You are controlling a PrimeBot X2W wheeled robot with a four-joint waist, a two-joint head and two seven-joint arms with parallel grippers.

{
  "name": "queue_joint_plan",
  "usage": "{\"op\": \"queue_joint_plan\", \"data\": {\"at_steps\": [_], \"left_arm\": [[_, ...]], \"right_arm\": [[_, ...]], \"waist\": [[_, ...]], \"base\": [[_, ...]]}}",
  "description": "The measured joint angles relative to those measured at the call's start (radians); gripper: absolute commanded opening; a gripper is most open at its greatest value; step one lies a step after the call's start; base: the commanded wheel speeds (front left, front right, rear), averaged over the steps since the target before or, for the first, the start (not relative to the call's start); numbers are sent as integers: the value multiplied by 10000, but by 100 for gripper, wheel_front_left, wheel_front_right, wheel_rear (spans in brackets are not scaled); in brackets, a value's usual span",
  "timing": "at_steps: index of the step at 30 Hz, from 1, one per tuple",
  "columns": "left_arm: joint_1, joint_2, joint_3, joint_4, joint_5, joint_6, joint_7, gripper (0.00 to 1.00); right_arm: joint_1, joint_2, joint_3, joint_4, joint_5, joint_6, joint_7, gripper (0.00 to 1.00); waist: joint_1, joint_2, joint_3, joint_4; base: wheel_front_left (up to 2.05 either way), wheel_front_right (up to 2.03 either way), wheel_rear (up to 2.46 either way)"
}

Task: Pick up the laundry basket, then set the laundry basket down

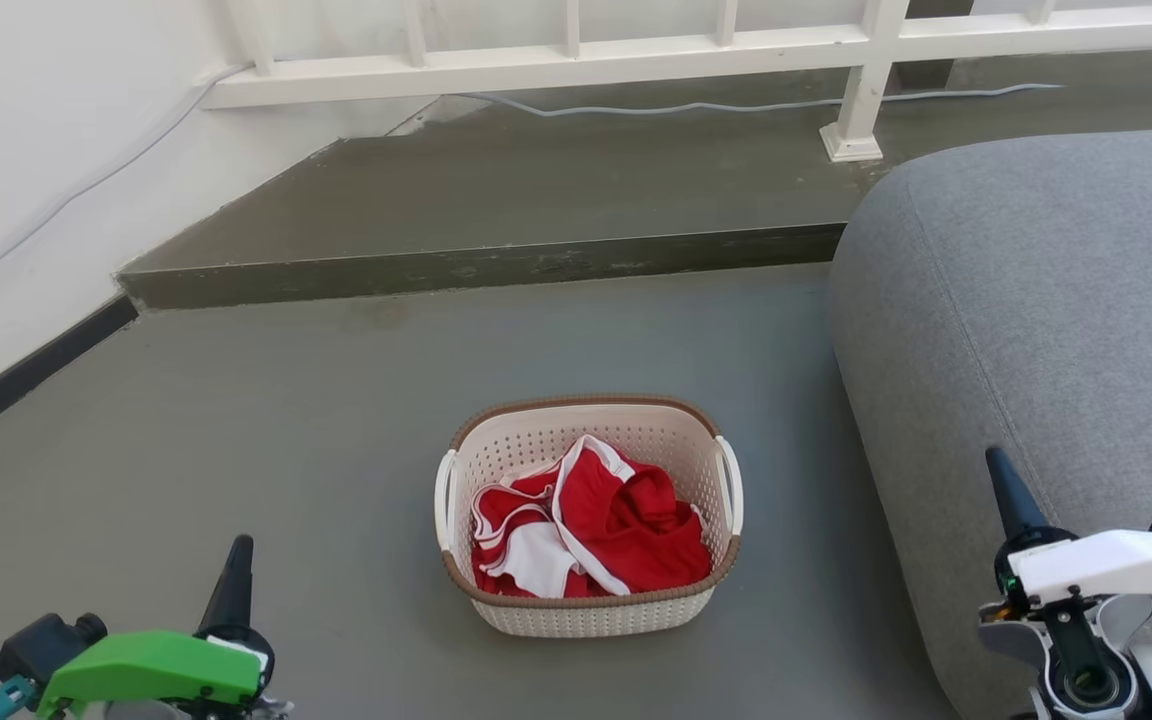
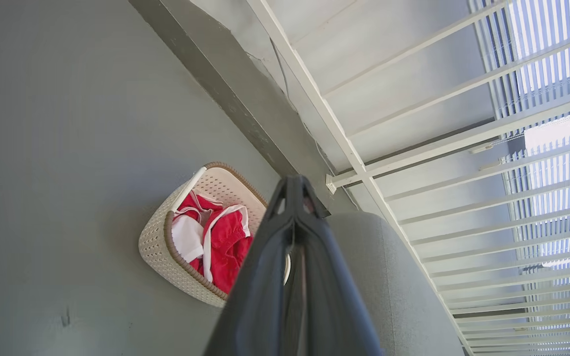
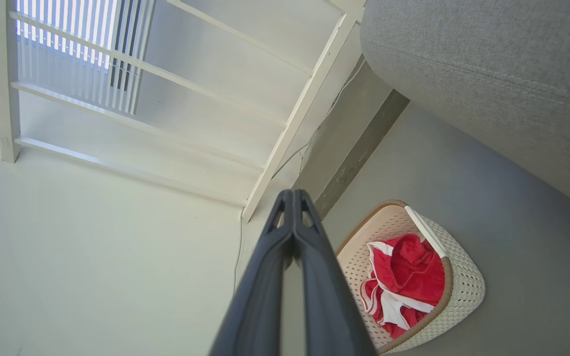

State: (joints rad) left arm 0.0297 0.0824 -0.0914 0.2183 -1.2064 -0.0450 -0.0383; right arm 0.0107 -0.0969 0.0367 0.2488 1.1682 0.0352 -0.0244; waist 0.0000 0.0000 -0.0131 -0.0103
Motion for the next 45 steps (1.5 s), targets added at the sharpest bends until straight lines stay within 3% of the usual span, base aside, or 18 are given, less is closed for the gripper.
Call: {"op": "queue_joint_plan", "data": {"at_steps": [33,45], "left_arm": [[-735,-65,1118,453,-4194,-706,1001,0],[-767,-69,1193,562,-4349,-750,1076,0]], "right_arm": [[-584,320,-1269,238,4462,792,970,0],[-672,334,-1306,274,4644,794,1014,0]], "waist": [[0,0,158,100],[0,0,160,102]], "base": [[0,0,0],[0,0,0]]}}
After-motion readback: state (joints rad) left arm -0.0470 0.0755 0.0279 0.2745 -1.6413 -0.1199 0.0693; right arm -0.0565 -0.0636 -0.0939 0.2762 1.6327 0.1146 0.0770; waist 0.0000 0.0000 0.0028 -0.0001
